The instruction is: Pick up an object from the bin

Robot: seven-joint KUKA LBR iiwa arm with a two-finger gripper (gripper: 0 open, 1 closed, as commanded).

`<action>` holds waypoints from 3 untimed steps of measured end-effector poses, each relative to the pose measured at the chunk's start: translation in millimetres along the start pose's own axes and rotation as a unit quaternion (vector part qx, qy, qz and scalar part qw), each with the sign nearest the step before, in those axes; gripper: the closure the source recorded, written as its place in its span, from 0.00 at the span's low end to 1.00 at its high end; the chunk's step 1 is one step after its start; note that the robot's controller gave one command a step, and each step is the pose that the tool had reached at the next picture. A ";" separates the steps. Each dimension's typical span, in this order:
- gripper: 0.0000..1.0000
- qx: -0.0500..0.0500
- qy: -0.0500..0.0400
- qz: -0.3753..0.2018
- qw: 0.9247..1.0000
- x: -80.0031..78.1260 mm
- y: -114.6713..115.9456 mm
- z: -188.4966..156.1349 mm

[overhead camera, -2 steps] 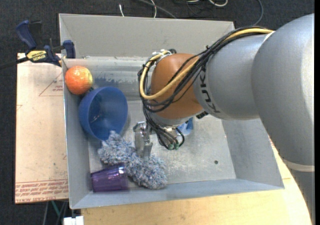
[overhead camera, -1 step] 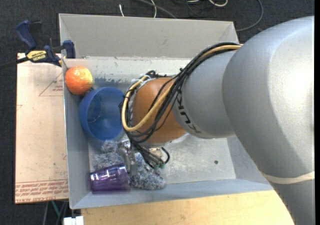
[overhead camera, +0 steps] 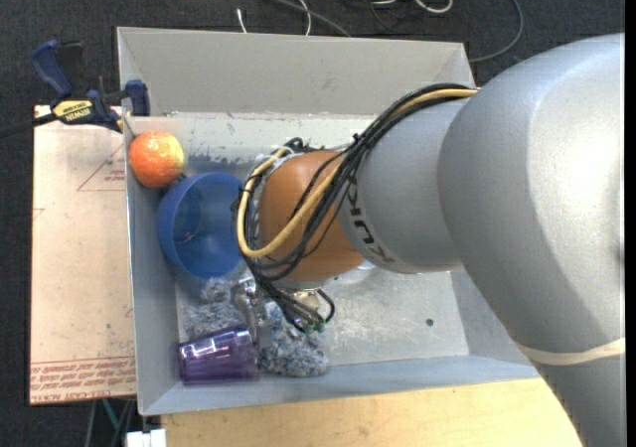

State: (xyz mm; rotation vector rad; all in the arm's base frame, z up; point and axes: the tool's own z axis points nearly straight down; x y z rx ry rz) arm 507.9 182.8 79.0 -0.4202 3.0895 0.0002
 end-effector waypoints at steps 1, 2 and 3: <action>0.00 0.000 -0.004 0.022 1.000 2.1 39.6 8.0; 1.00 -0.001 -0.004 0.022 1.000 1.9 40.2 7.3; 0.00 0.000 -0.004 0.023 1.000 2.2 39.8 8.3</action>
Offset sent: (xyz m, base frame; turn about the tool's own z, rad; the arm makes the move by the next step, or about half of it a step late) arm 0.0000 0.0000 0.0000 0.0000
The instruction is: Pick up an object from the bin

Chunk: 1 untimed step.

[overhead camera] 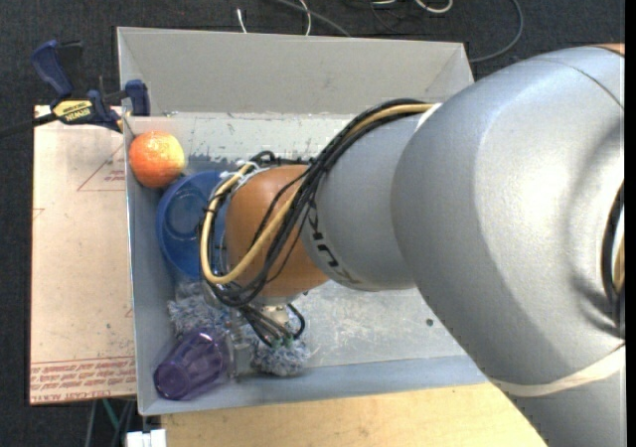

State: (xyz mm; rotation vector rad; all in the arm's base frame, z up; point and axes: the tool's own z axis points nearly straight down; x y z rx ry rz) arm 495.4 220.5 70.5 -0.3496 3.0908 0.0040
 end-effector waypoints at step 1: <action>0.00 0.000 0.000 0.000 1.000 -0.1 0.0 0.0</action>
Offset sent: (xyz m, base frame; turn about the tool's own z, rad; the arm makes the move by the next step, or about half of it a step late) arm 0.0000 0.0000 0.0000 0.0000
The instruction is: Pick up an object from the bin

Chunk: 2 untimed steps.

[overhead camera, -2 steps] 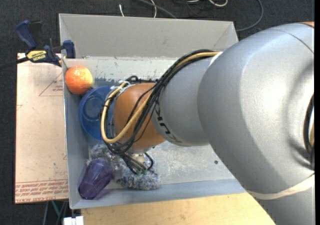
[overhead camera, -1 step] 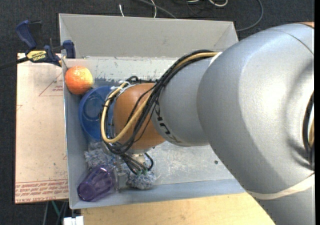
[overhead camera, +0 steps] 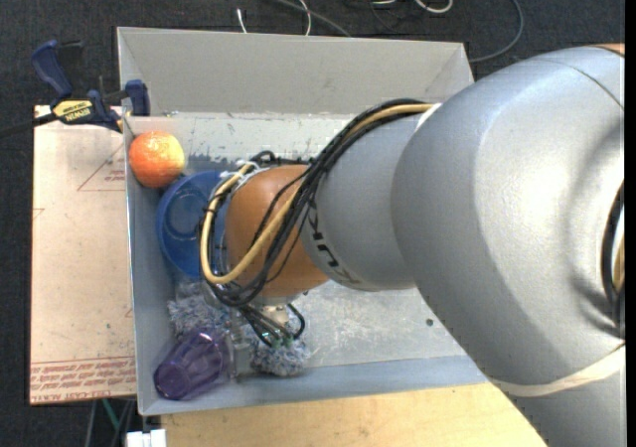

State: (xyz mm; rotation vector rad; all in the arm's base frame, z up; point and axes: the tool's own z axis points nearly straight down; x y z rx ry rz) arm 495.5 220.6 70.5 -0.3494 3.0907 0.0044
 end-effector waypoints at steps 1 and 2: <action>0.00 0.000 0.000 0.000 1.000 0.0 0.0 0.0; 1.00 -0.001 0.000 0.000 1.000 0.0 0.5 -0.8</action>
Offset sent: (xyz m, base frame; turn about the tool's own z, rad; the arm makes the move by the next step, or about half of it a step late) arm 0.0000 0.0000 0.0000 0.0000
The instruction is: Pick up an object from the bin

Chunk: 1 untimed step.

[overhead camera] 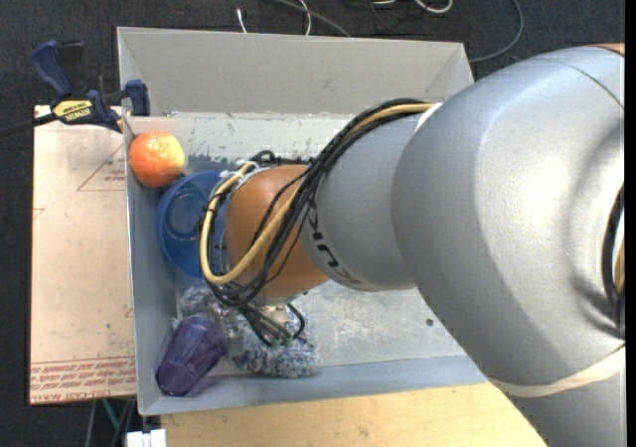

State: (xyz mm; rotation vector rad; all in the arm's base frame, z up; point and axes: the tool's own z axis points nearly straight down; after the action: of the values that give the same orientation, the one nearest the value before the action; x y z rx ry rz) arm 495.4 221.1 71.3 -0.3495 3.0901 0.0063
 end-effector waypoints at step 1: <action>1.00 0.000 0.000 0.000 1.000 0.0 0.1 0.0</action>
Offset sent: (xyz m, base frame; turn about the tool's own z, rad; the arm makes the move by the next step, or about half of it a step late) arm -0.0109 0.0214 -0.0013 -0.0336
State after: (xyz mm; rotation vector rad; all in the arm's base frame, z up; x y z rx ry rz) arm 495.3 221.2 71.3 -0.3495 3.0901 0.0064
